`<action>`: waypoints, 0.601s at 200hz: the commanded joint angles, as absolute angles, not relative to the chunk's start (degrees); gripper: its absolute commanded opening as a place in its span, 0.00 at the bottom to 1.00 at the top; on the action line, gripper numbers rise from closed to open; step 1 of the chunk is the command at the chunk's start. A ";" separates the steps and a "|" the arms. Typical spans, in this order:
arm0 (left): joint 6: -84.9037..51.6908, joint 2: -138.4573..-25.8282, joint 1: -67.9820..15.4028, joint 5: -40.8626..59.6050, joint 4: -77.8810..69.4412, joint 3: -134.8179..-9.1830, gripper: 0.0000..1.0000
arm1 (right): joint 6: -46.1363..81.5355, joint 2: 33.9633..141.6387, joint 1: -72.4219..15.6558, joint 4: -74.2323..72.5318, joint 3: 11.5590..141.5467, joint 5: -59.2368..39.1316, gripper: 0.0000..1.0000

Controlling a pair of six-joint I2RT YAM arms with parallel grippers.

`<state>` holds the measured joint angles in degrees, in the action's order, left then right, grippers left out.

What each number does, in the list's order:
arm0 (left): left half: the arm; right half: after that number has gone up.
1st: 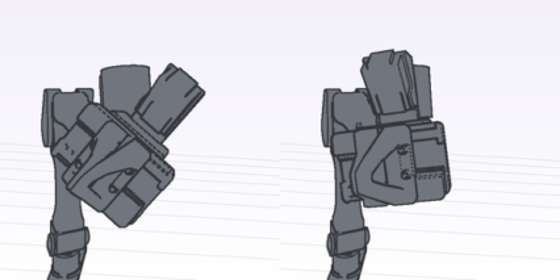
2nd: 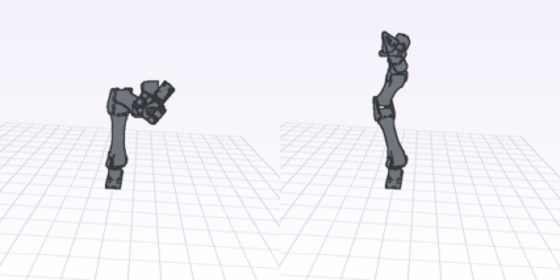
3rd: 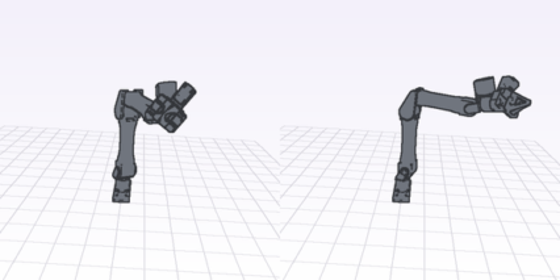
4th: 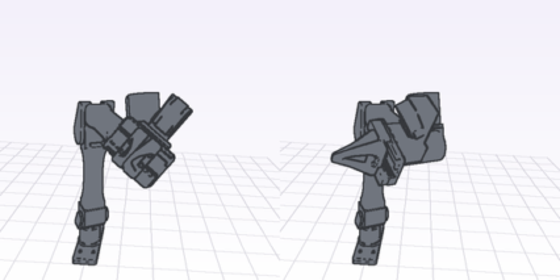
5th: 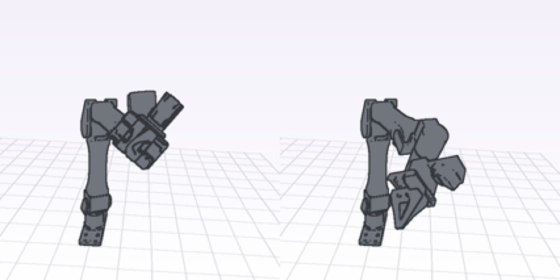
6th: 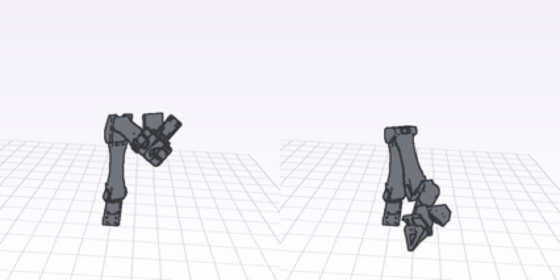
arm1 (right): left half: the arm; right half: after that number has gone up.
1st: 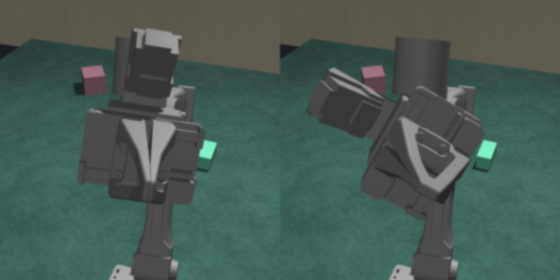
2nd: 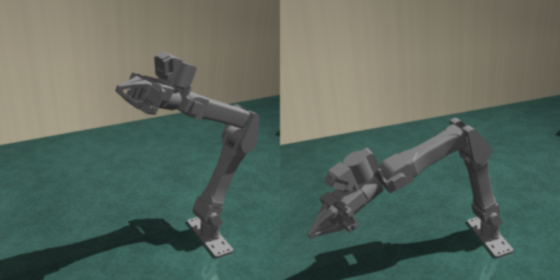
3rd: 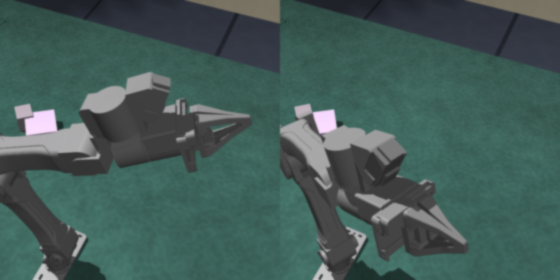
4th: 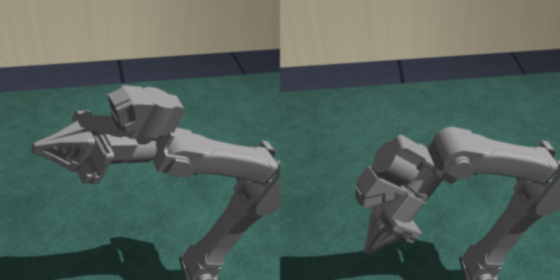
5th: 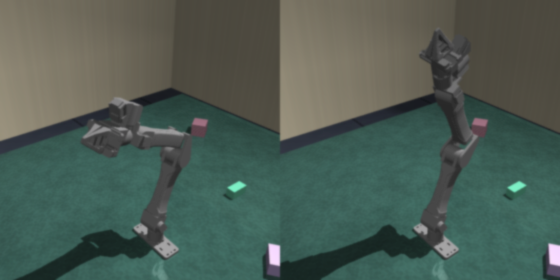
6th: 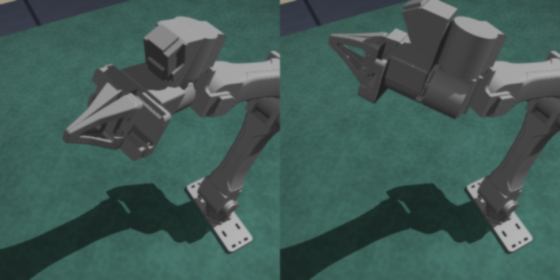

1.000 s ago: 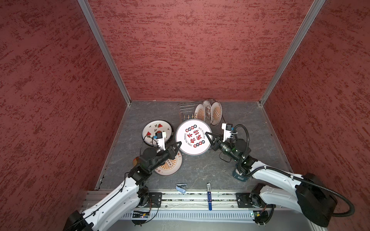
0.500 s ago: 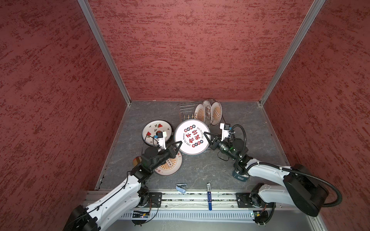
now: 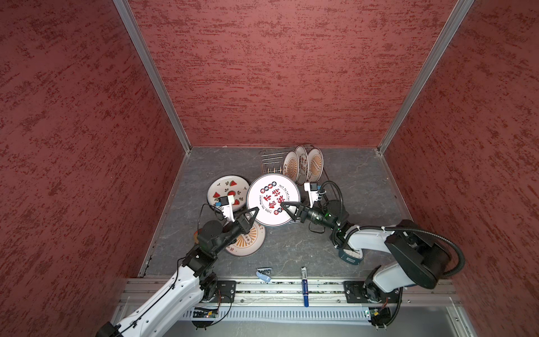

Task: Unload the plates from the dish rack
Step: 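Carry the red-text plate toward the left gripper while left gripper reaches for it, then grasp the red-text plate rim with the left gripper while right gripper releases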

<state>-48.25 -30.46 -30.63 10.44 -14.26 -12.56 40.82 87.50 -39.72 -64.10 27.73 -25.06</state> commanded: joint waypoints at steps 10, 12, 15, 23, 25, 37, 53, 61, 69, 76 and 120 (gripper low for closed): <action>-49.65 -27.57 -28.07 11.64 -12.45 -12.66 0.00 | 37.87 88.09 -40.50 -65.29 30.78 -25.45 0.99; -49.72 -27.44 -27.87 11.68 -12.30 -12.55 0.00 | 37.57 88.07 -40.56 -64.86 30.90 -25.19 0.99; -49.86 -27.26 -27.52 11.76 -12.04 -12.54 0.00 | 37.25 88.05 -40.60 -64.51 30.98 -24.69 0.99; -50.01 -26.67 -26.64 11.78 -11.43 -12.43 0.00 | 36.43 87.85 -40.78 -63.61 30.92 -23.16 0.99; -50.01 -26.55 -26.39 11.78 -11.25 -12.51 0.00 | 36.27 87.81 -40.82 -63.52 30.93 -22.78 0.99; -49.11 -25.86 -24.40 11.89 -9.20 -13.14 0.00 | 35.17 87.33 -40.96 -63.63 30.35 -20.85 0.99; -49.33 -24.83 -20.21 14.71 -5.71 -14.22 0.00 | 33.06 86.72 -40.96 -63.38 30.10 -21.61 0.99; -49.89 -24.17 -18.10 17.13 -5.66 -14.16 0.00 | 32.41 86.35 -41.04 -63.16 29.91 -22.08 0.99; -50.50 -23.47 -16.52 18.74 -5.15 -14.21 0.00 | 31.58 85.78 -41.04 -63.31 29.44 -21.79 0.99; -50.62 -22.77 -15.44 19.59 -3.87 -14.40 0.00 | 30.83 85.33 -41.13 -63.54 28.91 -20.98 0.99; -51.90 -15.87 -12.98 17.60 4.56 -14.71 0.00 | 26.75 83.53 -42.07 -57.96 29.19 -16.10 0.99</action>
